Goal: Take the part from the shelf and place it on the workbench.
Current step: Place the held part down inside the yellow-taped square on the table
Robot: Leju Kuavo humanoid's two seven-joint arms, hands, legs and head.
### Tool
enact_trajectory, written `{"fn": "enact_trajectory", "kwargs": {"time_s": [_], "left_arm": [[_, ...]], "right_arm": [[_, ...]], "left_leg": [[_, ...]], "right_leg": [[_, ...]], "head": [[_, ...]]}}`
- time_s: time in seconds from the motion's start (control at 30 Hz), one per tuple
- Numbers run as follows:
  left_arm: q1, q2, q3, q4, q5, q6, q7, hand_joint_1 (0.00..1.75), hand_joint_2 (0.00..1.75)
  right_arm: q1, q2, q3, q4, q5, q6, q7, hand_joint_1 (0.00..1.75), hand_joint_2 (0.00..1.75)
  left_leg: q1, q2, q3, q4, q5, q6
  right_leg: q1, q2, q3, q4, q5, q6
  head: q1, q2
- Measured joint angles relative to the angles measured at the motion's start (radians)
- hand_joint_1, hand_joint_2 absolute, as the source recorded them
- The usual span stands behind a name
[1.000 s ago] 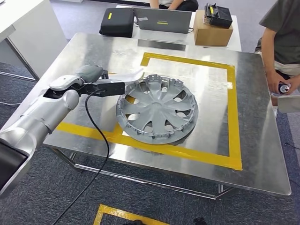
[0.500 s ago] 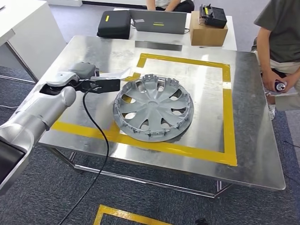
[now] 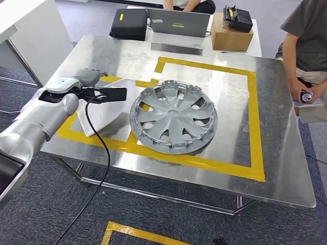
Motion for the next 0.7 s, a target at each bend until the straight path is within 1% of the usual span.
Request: {"fn": "enact_trajectory", "kwargs": {"time_s": [0.13, 0.5, 0.57, 0.6, 0.67, 0.7], "left_arm": [[0.0, 0.0, 0.001, 0.0, 0.02, 0.0, -0.019, 0.0, 0.0], [0.001, 0.0, 0.021, 0.0, 0.057, 0.0, -0.05, 0.0, 0.0], [0.004, 0.0, 0.033, -0.002, 0.096, 0.004, -0.086, 0.0, 0.0], [0.008, 0.0, 0.044, -0.006, 0.128, 0.01, -0.117, 0.0, 0.0], [0.032, 0.0, 0.08, -0.037, 0.219, 0.044, -0.204, 0.0, 0.0], [0.056, -0.001, 0.109, -0.07, 0.282, 0.073, -0.256, 0.0, 0.0]], "right_arm": [[0.0, 0.0, -0.001, 0.0, 0.001, 0.0, -0.003, 0.0, 0.0], [0.001, 0.0, -0.004, 0.0, 0.001, -0.001, -0.005, 0.0, 0.0], [0.001, 0.0, -0.005, 0.0, 0.002, -0.001, -0.005, 0.0, 0.0], [0.001, 0.0, -0.005, 0.0, 0.003, -0.001, -0.005, 0.0, 0.0], [0.001, 0.0, -0.005, 0.0, 0.006, -0.001, -0.006, 0.0, 0.0], [0.001, 0.0, -0.006, 0.0, 0.008, -0.001, -0.006, 0.0, 0.0]], "left_leg": [[0.001, 0.0, 0.0, 0.0, 0.003, 0.001], [0.001, 0.0, 0.0, 0.0, 0.006, -0.001], [0.001, 0.0, 0.0, 0.0, 0.007, -0.001], [0.001, 0.0, 0.0, 0.0, 0.007, -0.001], [0.001, 0.001, 0.0, 0.0, 0.007, -0.001], [0.001, 0.001, 0.0, 0.0, 0.007, -0.001]], "right_leg": [[0.001, 0.0, -0.001, 0.001, 0.002, 0.002], [0.001, 0.001, 0.001, 0.007, 0.003, 0.003], [0.001, 0.001, 0.001, 0.007, 0.003, 0.003], [0.001, 0.001, 0.001, 0.007, 0.003, 0.003], [0.001, 0.001, 0.001, 0.007, 0.003, 0.003], [0.001, 0.001, 0.001, 0.007, 0.003, 0.003]], "head": [[0.0, 0.0], [0.0, 0.0], [0.0, 0.0], [0.0, 0.0], [0.0, 0.0], [0.0, 0.0]]}}
